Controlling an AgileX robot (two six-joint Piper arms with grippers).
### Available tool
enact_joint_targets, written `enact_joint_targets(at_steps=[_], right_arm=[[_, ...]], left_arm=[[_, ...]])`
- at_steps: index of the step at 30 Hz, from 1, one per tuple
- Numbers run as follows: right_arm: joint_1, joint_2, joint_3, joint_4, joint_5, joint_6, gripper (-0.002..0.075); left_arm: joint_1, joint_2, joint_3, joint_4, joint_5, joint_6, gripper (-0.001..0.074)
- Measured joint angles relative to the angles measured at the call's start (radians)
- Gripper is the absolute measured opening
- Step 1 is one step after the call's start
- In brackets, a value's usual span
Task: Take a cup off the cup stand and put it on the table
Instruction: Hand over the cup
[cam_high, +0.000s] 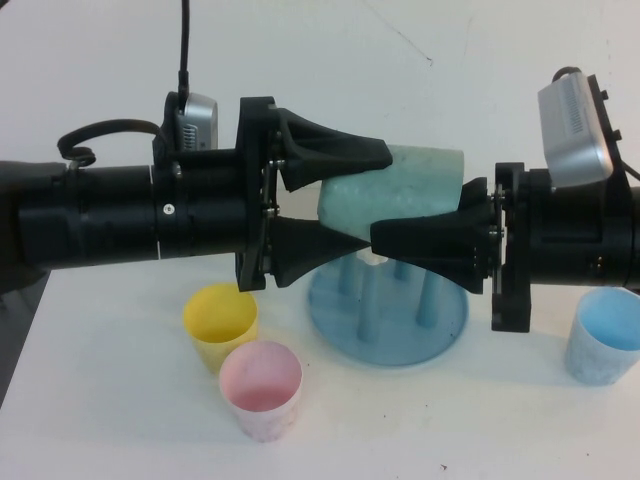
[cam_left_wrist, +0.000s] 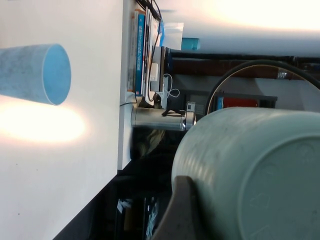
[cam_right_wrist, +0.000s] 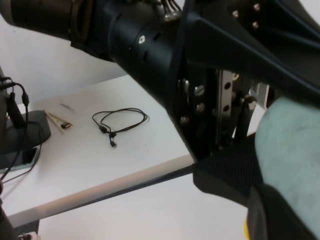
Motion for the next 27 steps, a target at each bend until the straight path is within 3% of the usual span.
enact_joint_targets(at_steps=[17,22,27], right_arm=[[0.000,0.000,-0.001,0.000,-0.008,-0.014,0.0051],[0.000,0.000,-0.002,0.003,-0.008,-0.003,0.0047],[0.000,0.000,-0.002,0.000,-0.014,0.004,0.0046]], left_arm=[[0.001,0.006,0.000,-0.017,0.015,0.110,0.0564],[0.002,0.006,0.000,0.005,0.030,0.181,0.0661],[0.049,0.006,0.000,0.009,0.069,0.205,0.0686]])
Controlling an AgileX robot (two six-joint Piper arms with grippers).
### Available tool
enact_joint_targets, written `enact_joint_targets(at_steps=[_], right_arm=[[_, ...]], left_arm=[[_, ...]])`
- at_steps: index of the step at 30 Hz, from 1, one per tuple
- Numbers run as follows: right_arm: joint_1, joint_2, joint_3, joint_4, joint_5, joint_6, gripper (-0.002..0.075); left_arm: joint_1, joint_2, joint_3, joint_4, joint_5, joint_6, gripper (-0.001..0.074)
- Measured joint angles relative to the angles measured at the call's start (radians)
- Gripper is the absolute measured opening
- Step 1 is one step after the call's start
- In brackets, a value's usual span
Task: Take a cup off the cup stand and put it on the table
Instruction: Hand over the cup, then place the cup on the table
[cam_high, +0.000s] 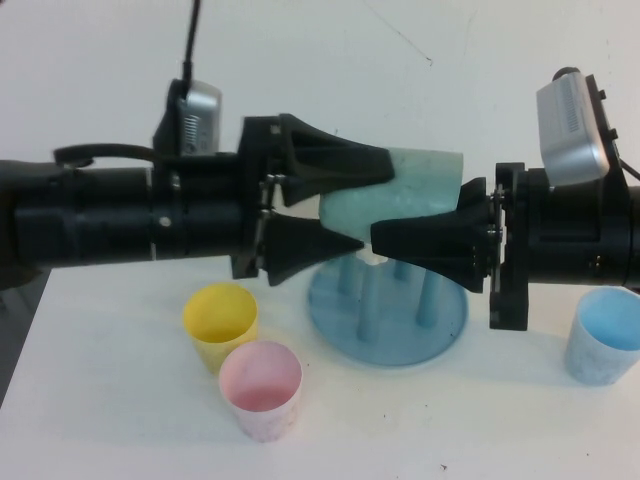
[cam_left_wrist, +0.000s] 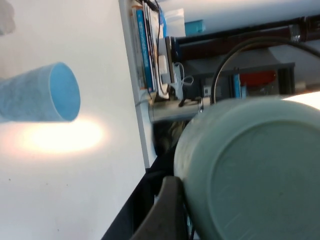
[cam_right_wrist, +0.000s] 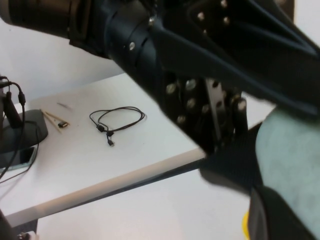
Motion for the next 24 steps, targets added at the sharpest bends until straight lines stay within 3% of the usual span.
enact_joint_targets(at_steps=[7,11,16,21,24], right_arm=[[0.000,0.000,0.000,-0.002,0.047,-0.012,0.0045],[0.000,-0.011,0.000,-0.003,0.046,-0.016,0.0045],[0.000,-0.045,0.000,-0.005,0.028,-0.014,0.0044],[0.000,-0.090,0.000,-0.093,-0.082,0.090,0.0044],[0.000,-0.110,-0.007,-0.234,-0.154,0.200,0.0044]], left_arm=[[0.177,0.000,0.000,0.000,0.079,0.026,0.0608],[0.267,0.000,0.000,0.003,0.083,0.026,0.0526],[0.326,0.000,0.000,0.110,0.087,0.026,0.0348],[0.358,0.000,0.000,0.184,0.089,0.094,0.0095],[0.358,0.000,0.000,0.190,0.091,0.182,0.0027]])
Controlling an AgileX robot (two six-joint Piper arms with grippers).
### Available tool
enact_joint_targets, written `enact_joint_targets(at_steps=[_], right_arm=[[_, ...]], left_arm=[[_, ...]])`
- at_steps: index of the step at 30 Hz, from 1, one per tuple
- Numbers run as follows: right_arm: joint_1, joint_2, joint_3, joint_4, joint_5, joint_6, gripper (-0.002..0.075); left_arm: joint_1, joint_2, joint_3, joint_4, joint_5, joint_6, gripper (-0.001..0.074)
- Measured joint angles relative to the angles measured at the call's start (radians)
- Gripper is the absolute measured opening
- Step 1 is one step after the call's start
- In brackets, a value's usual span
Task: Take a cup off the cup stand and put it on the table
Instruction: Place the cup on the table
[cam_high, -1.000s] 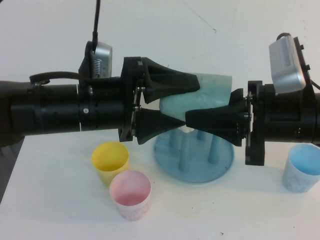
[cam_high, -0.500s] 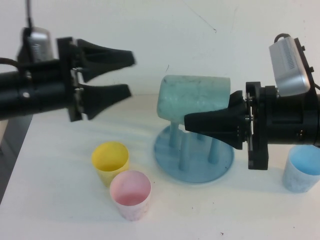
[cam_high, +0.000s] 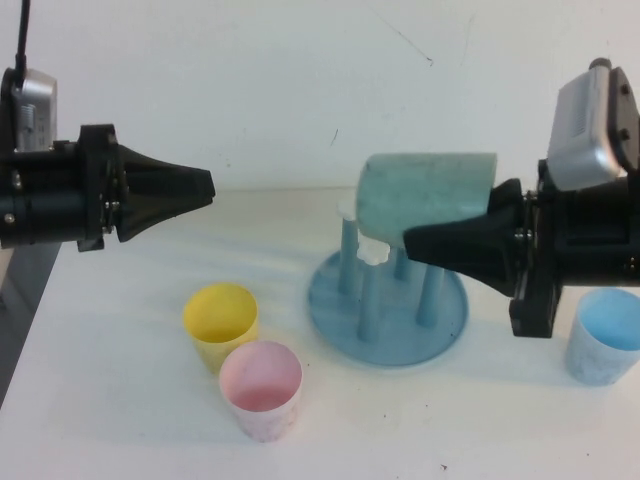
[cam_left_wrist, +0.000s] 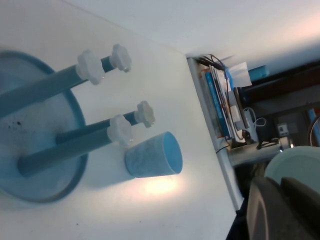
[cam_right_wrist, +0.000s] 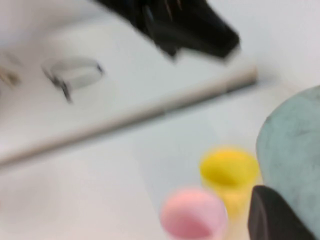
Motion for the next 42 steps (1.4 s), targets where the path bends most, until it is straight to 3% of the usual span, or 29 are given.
enact_joint_targets(at_steps=[3,10,13,21,25,35,42], right_arm=[[0.000,-0.013,-0.027,-0.192,-0.026,0.149,0.0044],[0.000,-0.019,-0.146,-0.848,0.079,0.722,0.0043],[0.000,-0.006,-0.191,-1.004,0.160,0.897,0.0043],[0.000,0.134,-0.284,-1.181,0.399,1.084,0.0043],[0.025,0.235,-0.309,-1.248,0.438,1.133,0.0043],[0.150,0.407,-0.355,-1.449,0.431,1.209,0.0041],[0.152,0.503,-0.358,-1.516,0.374,1.213,0.0041]], left_arm=[[0.000,0.000,0.000,0.014,0.000,0.072,0.0009],[0.000,0.000,0.000,0.047,0.000,0.109,0.0001],[0.000,0.000,0.000,0.044,0.003,0.111,0.0000],[0.000,-0.032,0.005,0.024,0.002,0.420,0.0000],[0.000,-0.138,0.087,0.015,-0.034,0.581,-0.0001],[0.000,-0.753,0.550,-0.065,-0.568,0.728,-0.0001],[0.000,-1.261,0.745,-0.095,-0.700,0.731,-0.0001]])
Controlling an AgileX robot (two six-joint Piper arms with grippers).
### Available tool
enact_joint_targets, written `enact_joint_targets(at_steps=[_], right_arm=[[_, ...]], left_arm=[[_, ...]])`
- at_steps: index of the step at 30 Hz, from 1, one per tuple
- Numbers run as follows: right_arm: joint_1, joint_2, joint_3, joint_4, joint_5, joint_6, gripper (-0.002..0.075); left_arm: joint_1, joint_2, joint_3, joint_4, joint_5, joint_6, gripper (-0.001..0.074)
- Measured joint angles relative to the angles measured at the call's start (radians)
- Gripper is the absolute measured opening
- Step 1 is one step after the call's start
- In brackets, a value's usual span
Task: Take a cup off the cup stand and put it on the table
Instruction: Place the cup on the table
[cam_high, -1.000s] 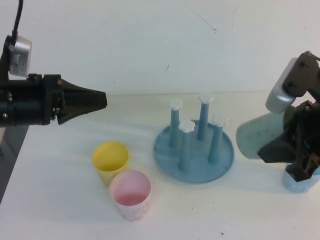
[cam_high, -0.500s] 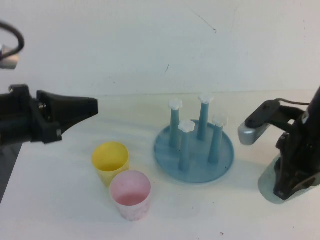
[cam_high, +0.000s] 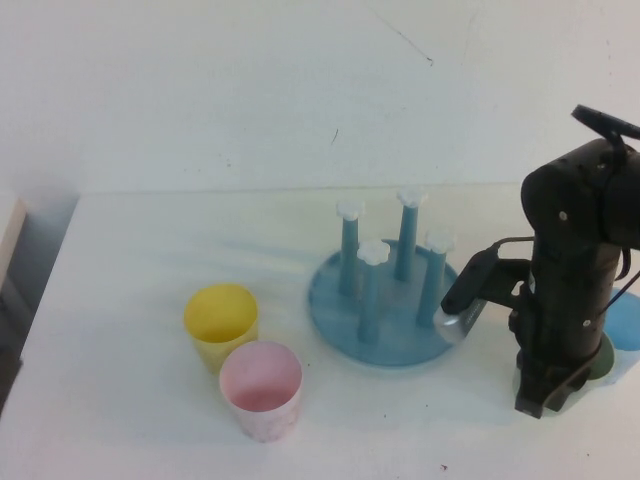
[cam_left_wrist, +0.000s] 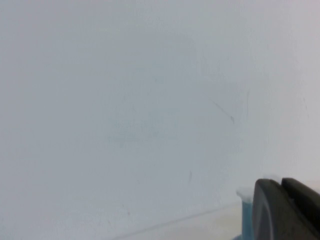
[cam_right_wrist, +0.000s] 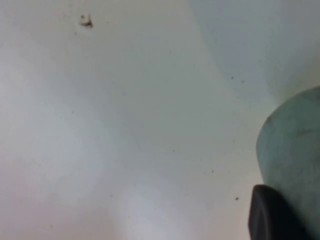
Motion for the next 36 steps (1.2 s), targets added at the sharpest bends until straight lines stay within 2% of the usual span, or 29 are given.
enact_joint_targets(at_steps=[5,16,25,29,36], right_arm=[[0.000,0.023,-0.002,-0.006,-0.057,0.000,0.0041],[0.000,0.027,-0.002,0.024,-0.136,0.000,0.0041],[0.000,0.061,-0.008,0.041,-0.107,0.000,0.0057],[0.000,0.091,-0.012,0.049,-0.080,0.000,0.0132],[0.000,0.104,-0.015,0.054,-0.039,0.000,0.0354]], left_arm=[[0.000,-0.231,0.045,0.029,-0.104,-0.087,-0.0001],[0.000,-0.226,0.051,0.168,-0.099,-0.156,-0.0001],[0.000,-0.226,0.089,0.315,-0.145,-0.167,-0.0001],[0.000,-0.226,0.138,0.322,-0.099,-0.193,-0.0001],[0.000,-0.225,0.153,0.317,-0.063,-0.206,-0.0001]])
